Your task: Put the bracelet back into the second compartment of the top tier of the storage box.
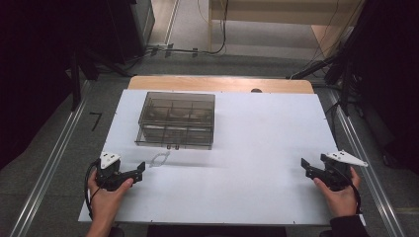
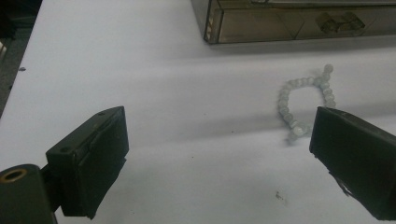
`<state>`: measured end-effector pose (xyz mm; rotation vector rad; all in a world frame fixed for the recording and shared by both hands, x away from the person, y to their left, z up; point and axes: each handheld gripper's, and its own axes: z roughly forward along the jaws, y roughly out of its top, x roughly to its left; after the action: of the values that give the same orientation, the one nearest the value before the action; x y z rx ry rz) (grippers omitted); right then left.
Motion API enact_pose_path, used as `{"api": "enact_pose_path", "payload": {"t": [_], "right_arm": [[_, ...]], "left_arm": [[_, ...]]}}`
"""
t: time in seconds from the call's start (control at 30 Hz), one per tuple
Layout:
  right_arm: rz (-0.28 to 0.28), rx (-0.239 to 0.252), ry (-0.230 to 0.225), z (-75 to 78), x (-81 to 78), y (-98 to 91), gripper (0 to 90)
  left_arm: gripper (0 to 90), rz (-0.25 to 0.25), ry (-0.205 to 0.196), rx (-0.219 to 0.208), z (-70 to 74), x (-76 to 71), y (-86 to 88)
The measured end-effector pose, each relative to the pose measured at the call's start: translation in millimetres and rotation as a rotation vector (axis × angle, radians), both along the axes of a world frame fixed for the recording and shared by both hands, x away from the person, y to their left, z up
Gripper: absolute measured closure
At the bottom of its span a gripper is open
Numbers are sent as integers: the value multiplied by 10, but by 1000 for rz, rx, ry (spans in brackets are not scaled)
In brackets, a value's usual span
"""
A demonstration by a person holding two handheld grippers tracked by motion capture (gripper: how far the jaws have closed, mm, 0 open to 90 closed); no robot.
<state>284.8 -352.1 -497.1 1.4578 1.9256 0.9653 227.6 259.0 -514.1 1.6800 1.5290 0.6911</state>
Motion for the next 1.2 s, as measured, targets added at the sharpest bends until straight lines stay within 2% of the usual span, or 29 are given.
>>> {"api": "enact_pose_path", "payload": {"t": [0.5,0.6,0.73,1.0,1.2], "right_arm": [[-8,2,-1,-1,4,1,215],[-8,3,-1,-1,3,1,215],[-11,2,0,-2,5,-2,215],[-9,2,2,-4,9,0,216],[-8,4,4,-4,9,0,216]], "left_arm": [[68,-20,11,-15,-6,0,-25],[84,-21,10,-17,-4,-2,-29],[152,-52,14,-34,-5,0,-43],[179,-73,25,-55,-12,19,-71],[208,-83,40,-48,-22,33,-87]]}}
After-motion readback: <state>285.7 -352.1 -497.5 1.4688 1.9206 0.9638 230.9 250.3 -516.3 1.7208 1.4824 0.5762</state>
